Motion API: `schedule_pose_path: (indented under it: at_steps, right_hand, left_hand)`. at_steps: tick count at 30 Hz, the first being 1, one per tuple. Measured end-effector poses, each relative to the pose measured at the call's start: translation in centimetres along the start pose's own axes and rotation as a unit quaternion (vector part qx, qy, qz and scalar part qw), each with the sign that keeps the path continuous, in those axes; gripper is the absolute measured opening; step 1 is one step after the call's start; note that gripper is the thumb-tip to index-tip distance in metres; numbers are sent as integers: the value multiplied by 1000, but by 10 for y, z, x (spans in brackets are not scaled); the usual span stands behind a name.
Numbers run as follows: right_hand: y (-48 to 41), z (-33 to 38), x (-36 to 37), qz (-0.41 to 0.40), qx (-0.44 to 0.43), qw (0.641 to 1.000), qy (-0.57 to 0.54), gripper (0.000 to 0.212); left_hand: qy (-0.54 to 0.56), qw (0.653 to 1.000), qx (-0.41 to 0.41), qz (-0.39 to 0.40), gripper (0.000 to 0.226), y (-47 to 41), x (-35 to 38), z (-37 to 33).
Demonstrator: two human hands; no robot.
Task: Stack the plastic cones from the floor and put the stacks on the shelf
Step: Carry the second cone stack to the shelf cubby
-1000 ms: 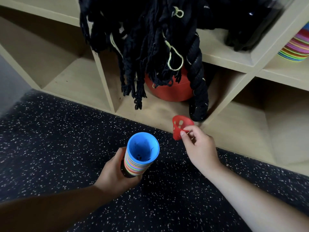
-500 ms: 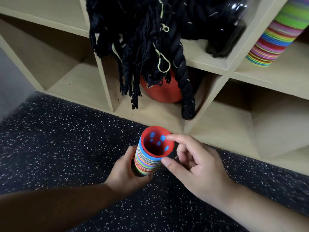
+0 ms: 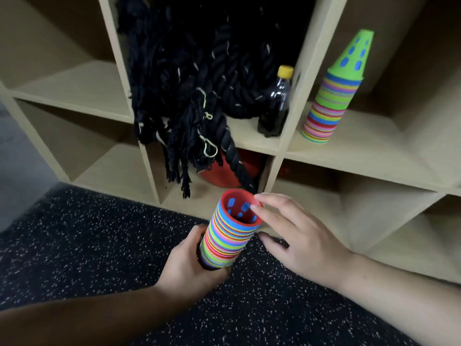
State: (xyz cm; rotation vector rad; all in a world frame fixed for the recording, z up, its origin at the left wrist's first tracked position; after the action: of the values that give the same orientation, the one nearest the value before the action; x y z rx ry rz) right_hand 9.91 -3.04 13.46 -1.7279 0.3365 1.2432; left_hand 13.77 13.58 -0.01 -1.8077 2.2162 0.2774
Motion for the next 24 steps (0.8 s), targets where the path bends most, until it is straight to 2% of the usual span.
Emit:
schedule_pose_path:
  at_steps: [4,9,12,15,20,24]
  right_hand:
    - [2,-26,-40,-44,48,997,30,53]
    - [4,-66,-79,-65,148,985,53,96]
    - [12,-99,-90,-58,197,977,60,108]
    - [31,-141,-102,-65,266,961,38,102]
    - [65,-204,-118,-155,386,903,-107,83]
    - [77,-242,-126,-193,428,878,-92,79]
  left_hand:
    - [-24,997,65,-19,62,-6,2,-56]
    - [-64,991,110,-44,72,-18,12,-117]
    - [-86,986,130,-63,86,-30,19,-151]
    - [-113,978,155,-79,89,-41,32,-197]
    - [-172,959,212,-74,82,-65,58,-274]
    - [-201,948,244,-40,76,-92,88,-331]
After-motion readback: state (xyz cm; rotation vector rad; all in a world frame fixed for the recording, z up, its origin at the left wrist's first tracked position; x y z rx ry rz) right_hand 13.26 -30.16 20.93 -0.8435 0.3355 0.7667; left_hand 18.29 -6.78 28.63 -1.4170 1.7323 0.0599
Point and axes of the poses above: each hand's wrist, its own y-axis away from the middle knuckle, its own x-axis out of the palm, z = x × y, the point moved 10 cm from there along -y, towards the middle knuckle, and after that the axes turned 9 degrees about y, right-handed, at the moved point
